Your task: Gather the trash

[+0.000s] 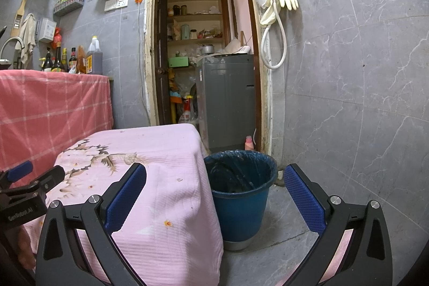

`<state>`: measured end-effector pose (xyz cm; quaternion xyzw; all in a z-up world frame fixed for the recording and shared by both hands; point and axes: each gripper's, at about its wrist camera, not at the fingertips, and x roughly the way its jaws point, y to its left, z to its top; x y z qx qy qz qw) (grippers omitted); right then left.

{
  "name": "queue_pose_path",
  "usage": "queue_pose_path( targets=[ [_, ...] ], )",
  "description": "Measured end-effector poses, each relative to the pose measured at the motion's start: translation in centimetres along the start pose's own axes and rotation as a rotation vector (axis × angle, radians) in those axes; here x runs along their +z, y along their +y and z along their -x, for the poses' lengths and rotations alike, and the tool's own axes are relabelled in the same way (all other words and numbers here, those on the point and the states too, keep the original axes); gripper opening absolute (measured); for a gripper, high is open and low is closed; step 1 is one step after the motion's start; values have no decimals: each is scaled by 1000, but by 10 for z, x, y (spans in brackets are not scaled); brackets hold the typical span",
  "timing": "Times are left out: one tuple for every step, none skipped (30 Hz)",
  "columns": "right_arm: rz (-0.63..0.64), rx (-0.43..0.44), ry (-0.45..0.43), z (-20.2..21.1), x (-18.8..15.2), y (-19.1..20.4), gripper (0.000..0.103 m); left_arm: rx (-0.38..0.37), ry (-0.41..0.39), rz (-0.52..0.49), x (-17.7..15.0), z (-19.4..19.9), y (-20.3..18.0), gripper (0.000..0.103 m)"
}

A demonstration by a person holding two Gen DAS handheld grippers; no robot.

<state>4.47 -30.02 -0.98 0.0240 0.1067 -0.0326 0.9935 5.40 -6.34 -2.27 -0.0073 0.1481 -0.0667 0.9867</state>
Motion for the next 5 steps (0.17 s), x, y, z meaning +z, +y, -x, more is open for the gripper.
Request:
queue_pose_path(
  targets=[
    [-1, 0, 0, 0, 0, 0, 103, -1, 0, -1, 0, 0, 0, 100],
    [-1, -1, 0, 0, 0, 0, 103, -2, 1, -2, 0, 0, 0, 100],
    [-1, 0, 0, 0, 0, 0, 103, -2, 1, -2, -1, 0, 0, 100],
    [-1, 0, -1, 0, 0, 0, 103, -2, 1, -2, -1, 0, 0, 100],
    [-2, -1, -2, 0, 0, 0, 103, -1, 1, -2, -1, 0, -1, 100]
  ],
)
